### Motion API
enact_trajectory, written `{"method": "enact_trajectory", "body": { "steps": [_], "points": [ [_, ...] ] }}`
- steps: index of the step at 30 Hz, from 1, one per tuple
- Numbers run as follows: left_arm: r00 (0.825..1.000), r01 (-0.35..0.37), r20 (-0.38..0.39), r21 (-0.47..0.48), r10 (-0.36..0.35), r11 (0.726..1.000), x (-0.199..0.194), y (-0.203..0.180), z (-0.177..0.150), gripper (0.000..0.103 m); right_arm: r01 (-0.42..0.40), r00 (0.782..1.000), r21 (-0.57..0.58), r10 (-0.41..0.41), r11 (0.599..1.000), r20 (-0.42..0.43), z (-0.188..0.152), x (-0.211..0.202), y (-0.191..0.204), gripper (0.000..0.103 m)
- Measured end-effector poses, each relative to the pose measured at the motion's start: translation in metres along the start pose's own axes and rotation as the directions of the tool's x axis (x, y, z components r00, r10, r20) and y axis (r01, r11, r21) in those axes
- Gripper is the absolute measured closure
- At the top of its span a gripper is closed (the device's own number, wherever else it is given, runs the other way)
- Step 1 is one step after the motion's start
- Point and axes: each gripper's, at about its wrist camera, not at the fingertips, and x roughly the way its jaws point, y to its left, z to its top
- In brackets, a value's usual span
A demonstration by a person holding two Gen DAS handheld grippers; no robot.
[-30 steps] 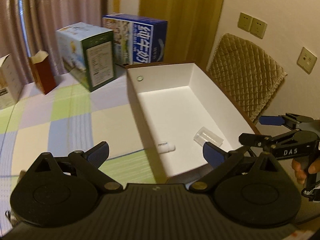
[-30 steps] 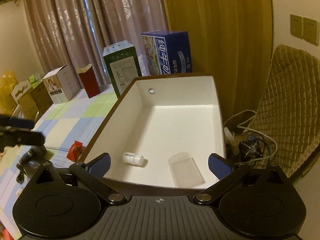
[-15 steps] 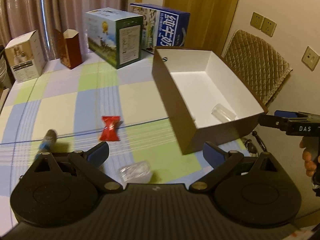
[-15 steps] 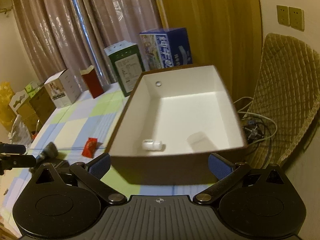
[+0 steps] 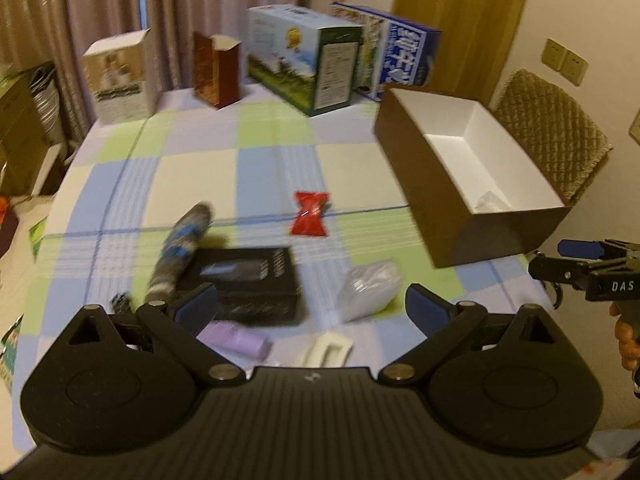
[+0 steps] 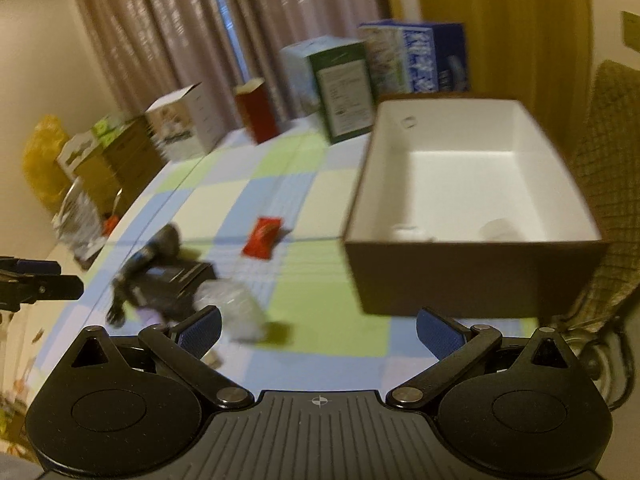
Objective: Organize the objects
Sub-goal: 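Withdraw both tools from the box back over the table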
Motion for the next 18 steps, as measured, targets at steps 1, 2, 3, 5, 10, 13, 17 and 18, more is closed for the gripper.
{"method": "enact_trajectory", "body": {
  "steps": [1,2,3,5,10,13,17,18],
  "points": [
    [1.000,-0.007,-0.005,-0.011,0.007,1.000,-0.002,0.007,-0.005,0.005,-0.008,1.000,-0.009,0.008,1.000,-0.011,-0.002,0.004,0.005,0.002],
    [1.000,-0.015,-0.011,-0.019,0.015,1.000,-0.003,0.012,-0.008,0.005,-0.016,1.000,-0.015,0.016,1.000,-0.020,-0.004,0.007,0.009,0.002],
    [1.000,-0.024,-0.017,-0.028,0.023,0.999,-0.005,0.017,-0.012,0.005,-0.027,0.999,-0.022,0.026,0.999,-0.033,-0.005,0.011,0.014,0.002],
    [0.999,-0.043,-0.033,-0.048,0.041,0.998,-0.007,0.028,-0.022,0.005,-0.046,0.997,-0.035,0.044,0.998,-0.056,-0.009,0.018,0.023,0.002],
    [0.995,-0.075,-0.072,-0.089,0.069,0.993,-0.008,0.047,-0.041,0.006,-0.098,0.989,-0.062,0.091,0.993,-0.114,-0.016,0.039,0.045,0.002],
    [0.993,-0.086,-0.091,-0.096,0.077,0.992,-0.004,0.053,-0.052,0.006,-0.125,0.983,-0.081,0.112,0.989,-0.145,-0.021,0.051,0.059,0.002],
    [0.989,-0.092,-0.127,-0.092,0.080,0.991,0.007,0.058,-0.065,0.006,-0.144,0.975,-0.102,0.124,0.984,-0.183,-0.028,0.068,0.075,0.002],
    [0.987,-0.096,-0.135,-0.088,0.083,0.992,0.011,0.058,-0.067,0.006,-0.145,0.974,-0.105,0.123,0.984,-0.191,-0.029,0.072,0.077,0.002]
  ]
}}
